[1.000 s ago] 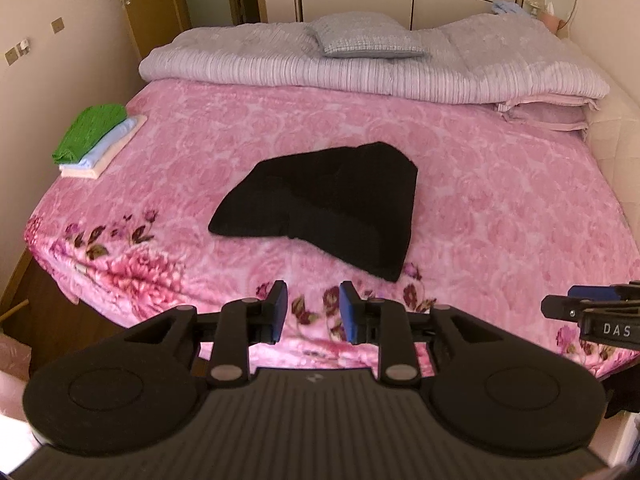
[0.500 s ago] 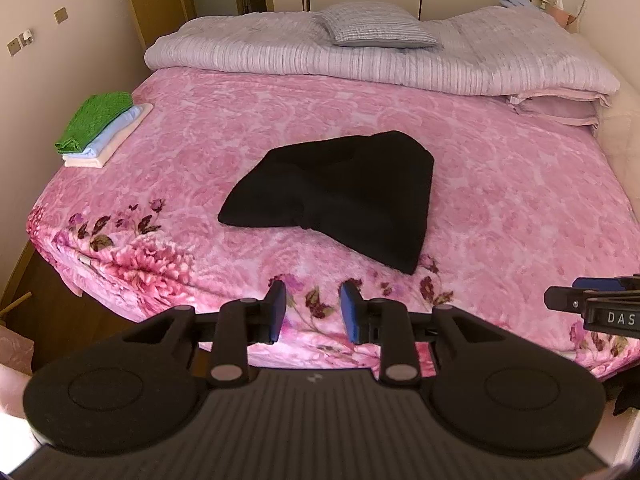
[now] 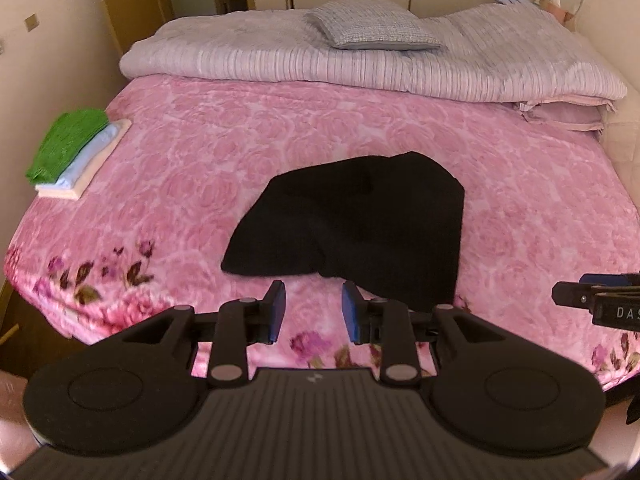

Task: Fold clothes

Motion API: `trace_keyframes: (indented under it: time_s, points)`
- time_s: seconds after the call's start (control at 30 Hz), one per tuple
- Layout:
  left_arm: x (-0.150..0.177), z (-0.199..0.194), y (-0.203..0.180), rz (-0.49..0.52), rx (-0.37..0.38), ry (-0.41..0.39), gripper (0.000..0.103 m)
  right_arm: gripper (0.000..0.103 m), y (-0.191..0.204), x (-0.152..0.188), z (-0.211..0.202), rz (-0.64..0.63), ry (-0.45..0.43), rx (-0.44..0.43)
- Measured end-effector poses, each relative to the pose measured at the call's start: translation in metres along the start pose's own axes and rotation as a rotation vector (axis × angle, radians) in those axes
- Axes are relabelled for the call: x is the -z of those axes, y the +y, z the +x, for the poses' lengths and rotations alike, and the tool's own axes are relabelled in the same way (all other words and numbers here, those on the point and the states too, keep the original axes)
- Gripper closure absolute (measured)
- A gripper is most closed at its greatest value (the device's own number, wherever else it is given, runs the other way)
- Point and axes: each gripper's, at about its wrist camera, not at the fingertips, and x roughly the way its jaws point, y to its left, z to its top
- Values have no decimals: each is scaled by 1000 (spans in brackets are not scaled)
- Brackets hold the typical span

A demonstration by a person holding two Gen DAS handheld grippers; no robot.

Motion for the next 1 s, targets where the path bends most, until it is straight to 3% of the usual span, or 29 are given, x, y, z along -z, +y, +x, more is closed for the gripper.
trace_keyframes:
  time_s: [0.23, 0.43, 0.57, 0.73, 1.0]
  points:
    - [-23, 52, 37, 48, 74, 49, 73, 56, -4, -15, 37, 163, 17, 39]
    - [-19, 111, 47, 56, 92, 186, 73, 56, -29, 5, 72, 340, 95, 61]
    - [-16, 135, 44, 75, 99, 236, 73, 56, -54, 21, 94, 439, 157, 85]
    - [-21, 159, 34, 71, 92, 282, 73, 56, -75, 23, 107, 476, 186, 106]
    - [-50, 185, -2, 58, 74, 289, 73, 56, -116, 0, 127, 480, 218, 83]
